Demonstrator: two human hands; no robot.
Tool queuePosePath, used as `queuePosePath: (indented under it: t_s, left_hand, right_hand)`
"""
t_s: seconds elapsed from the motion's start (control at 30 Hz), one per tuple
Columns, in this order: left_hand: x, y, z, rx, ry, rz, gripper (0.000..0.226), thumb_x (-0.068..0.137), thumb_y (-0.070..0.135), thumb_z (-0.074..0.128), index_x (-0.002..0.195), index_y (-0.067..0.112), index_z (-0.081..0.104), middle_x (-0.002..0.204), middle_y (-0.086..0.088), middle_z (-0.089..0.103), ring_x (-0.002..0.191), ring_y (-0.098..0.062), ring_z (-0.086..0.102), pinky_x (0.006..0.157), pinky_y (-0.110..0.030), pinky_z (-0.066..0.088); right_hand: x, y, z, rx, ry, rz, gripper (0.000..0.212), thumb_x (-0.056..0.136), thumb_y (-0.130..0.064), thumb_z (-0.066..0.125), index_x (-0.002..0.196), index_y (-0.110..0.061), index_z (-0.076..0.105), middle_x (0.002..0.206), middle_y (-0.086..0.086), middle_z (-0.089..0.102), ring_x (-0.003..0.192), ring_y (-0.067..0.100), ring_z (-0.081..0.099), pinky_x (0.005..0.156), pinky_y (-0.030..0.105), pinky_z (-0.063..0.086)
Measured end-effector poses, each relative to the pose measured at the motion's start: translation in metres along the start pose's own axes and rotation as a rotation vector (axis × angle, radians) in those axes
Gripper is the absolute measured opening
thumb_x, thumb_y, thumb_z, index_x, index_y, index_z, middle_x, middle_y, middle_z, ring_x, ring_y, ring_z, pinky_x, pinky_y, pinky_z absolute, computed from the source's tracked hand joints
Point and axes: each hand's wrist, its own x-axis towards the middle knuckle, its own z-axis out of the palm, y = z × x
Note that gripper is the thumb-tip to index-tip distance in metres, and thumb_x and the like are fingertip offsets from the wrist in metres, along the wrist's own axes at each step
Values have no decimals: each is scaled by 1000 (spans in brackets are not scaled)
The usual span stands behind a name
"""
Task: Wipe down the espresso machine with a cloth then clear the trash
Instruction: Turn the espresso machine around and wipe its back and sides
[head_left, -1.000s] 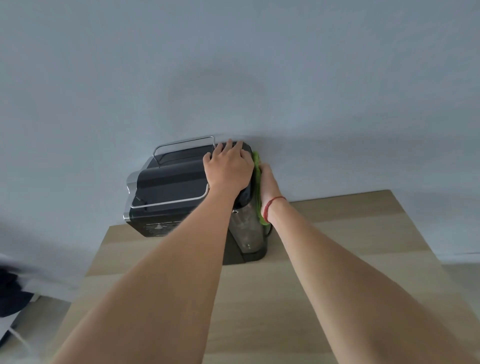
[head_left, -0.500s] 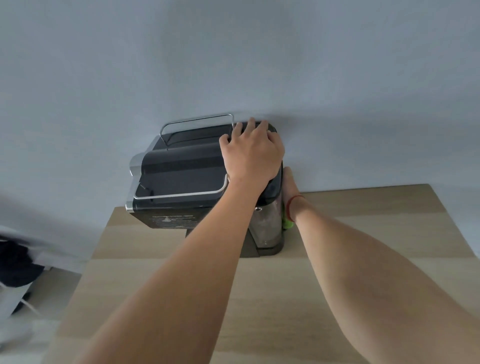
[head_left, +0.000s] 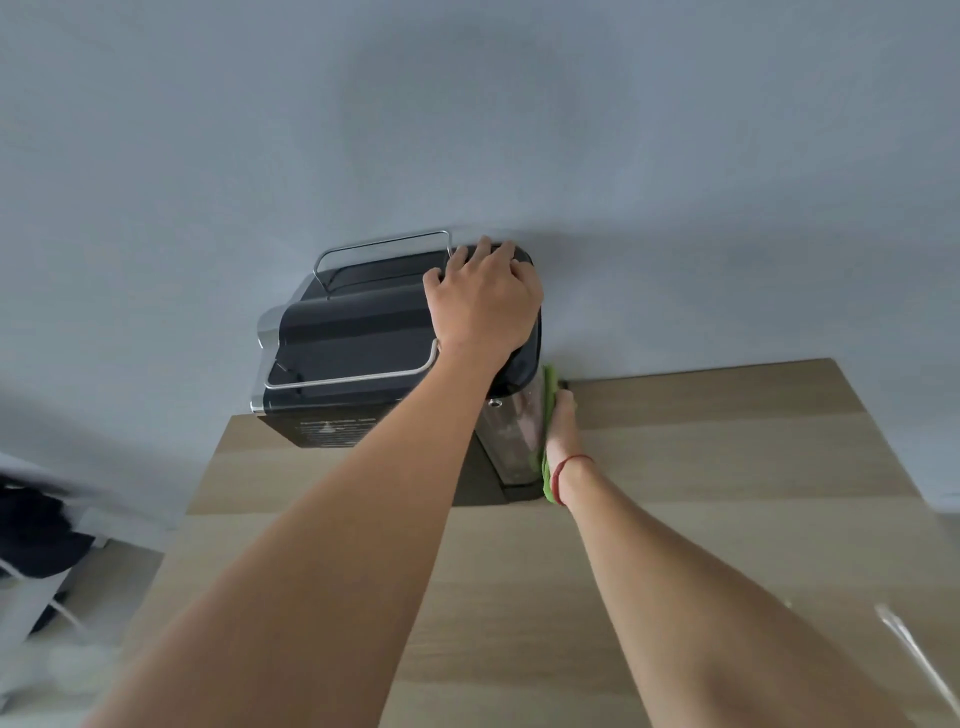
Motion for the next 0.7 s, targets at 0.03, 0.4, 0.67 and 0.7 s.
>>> queuePosePath:
  t_s: [0.03, 0.4, 0.67, 0.7]
  left_hand:
    - [-1, 1, -2, 0, -7, -3, 43, 97, 28, 30, 130, 22, 56, 140, 2, 51, 134, -20, 40, 106, -42, 27]
    - [-2, 0, -2, 15, -2, 1, 43, 96, 27, 27, 129, 22, 56, 138, 2, 52, 132, -21, 41, 104, -41, 28]
    - [-2, -1, 1, 29, 2, 17, 44, 98, 28, 27, 134, 22, 52, 145, 1, 46, 136, -21, 37, 108, -42, 26]
    - [-1, -2, 2, 30, 3, 18, 44, 97, 28, 27, 133, 22, 52, 145, 1, 47, 136, -21, 38, 108, -42, 26]
  right_hand:
    - [-4, 7, -1, -60, 34, -44, 45, 94, -44, 25, 132, -37, 48, 143, -8, 46, 127, 15, 48, 101, 32, 47]
    - [-23, -32, 41, -156, -12, -246, 61, 76, -61, 56, 117, -16, 68, 118, 5, 68, 113, 23, 63, 107, 43, 44]
    - [-12, -51, 50, -235, -23, -296, 66, 70, -62, 52, 118, -19, 67, 122, 10, 66, 118, 28, 60, 104, 43, 45]
    - [-6, -50, 45, -276, -30, -273, 68, 71, -63, 47, 119, -18, 65, 122, 11, 66, 118, 29, 59, 105, 45, 44]
